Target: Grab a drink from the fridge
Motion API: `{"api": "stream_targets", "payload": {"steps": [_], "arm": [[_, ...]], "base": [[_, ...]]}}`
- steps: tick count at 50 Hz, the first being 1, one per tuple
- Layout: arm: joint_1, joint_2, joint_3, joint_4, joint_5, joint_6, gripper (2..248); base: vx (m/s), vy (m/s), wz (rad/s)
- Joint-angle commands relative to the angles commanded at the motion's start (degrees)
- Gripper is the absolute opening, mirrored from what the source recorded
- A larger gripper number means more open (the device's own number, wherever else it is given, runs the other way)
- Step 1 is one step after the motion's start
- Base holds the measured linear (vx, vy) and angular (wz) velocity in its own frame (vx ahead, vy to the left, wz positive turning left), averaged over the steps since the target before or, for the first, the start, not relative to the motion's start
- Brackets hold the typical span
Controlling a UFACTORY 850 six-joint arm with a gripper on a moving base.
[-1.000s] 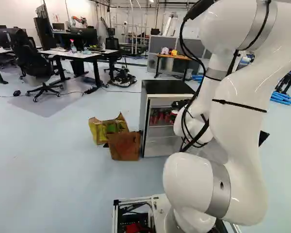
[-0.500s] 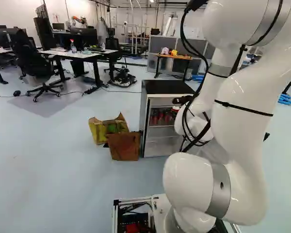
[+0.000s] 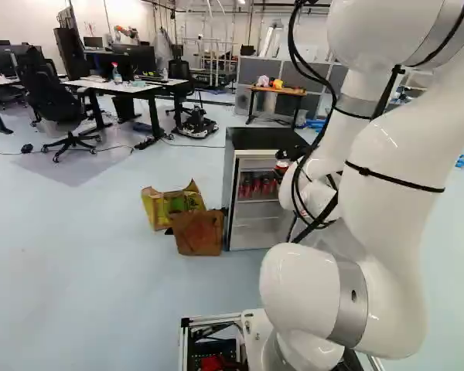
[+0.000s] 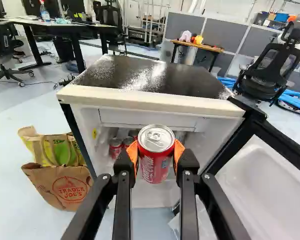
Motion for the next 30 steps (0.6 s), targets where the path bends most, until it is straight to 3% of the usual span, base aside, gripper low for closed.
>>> {"api": "stream_targets", "payload": {"steps": [30], "arm": [[1.49,3.71,-0.97,2.49,-1.62,0.00,93]], "base": [[0.000,0.000,0.000]]}}
